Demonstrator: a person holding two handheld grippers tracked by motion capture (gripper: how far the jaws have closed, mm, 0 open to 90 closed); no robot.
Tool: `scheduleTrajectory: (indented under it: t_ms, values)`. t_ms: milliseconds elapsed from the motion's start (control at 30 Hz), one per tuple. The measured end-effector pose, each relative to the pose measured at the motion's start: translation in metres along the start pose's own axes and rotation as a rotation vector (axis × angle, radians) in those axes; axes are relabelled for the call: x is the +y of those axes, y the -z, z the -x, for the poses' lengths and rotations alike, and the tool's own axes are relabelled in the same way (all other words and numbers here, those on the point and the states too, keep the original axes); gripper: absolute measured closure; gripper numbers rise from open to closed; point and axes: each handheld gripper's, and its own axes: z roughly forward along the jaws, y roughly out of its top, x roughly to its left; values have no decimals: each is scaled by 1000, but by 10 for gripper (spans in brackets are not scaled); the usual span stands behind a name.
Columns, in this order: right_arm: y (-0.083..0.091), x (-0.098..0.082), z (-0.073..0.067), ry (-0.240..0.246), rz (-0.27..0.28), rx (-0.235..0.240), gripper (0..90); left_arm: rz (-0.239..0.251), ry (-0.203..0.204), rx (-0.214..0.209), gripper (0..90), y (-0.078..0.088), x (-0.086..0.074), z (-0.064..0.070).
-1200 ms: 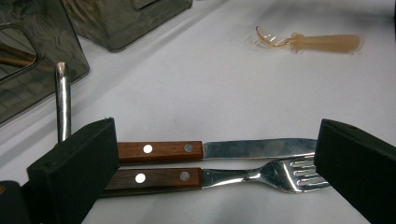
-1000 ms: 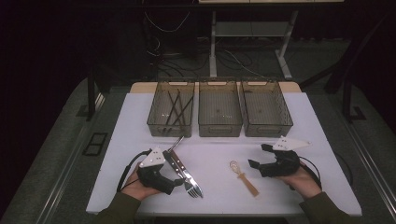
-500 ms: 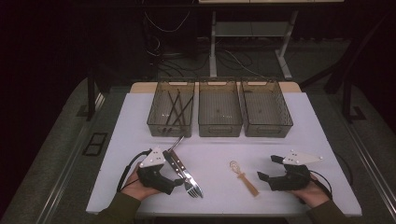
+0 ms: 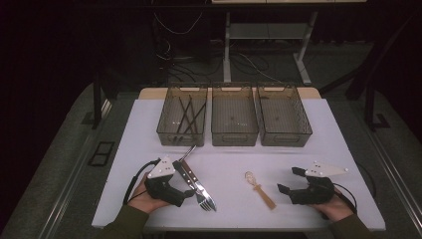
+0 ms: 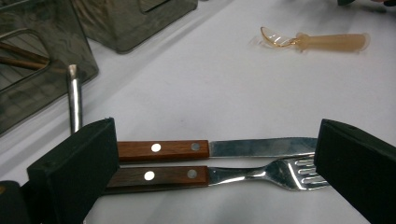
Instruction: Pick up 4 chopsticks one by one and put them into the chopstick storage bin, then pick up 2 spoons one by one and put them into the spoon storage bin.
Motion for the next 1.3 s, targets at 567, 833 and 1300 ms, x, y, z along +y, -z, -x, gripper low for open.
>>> scheduleTrajectory:
  t_ms: [567, 833, 1300]
  values:
    - [-1, 10, -9, -3, -19, 60, 144, 8, 22, 38, 0, 10, -4, -10]
    - [-10, 19, -29, 43, -76, 84, 122, 6, 20, 40, 0, 9, -4, -10]
    - [-26, 23, -48, 109, -207, 116, 232, 5, 14, 32, 0, 7, -4, -9]
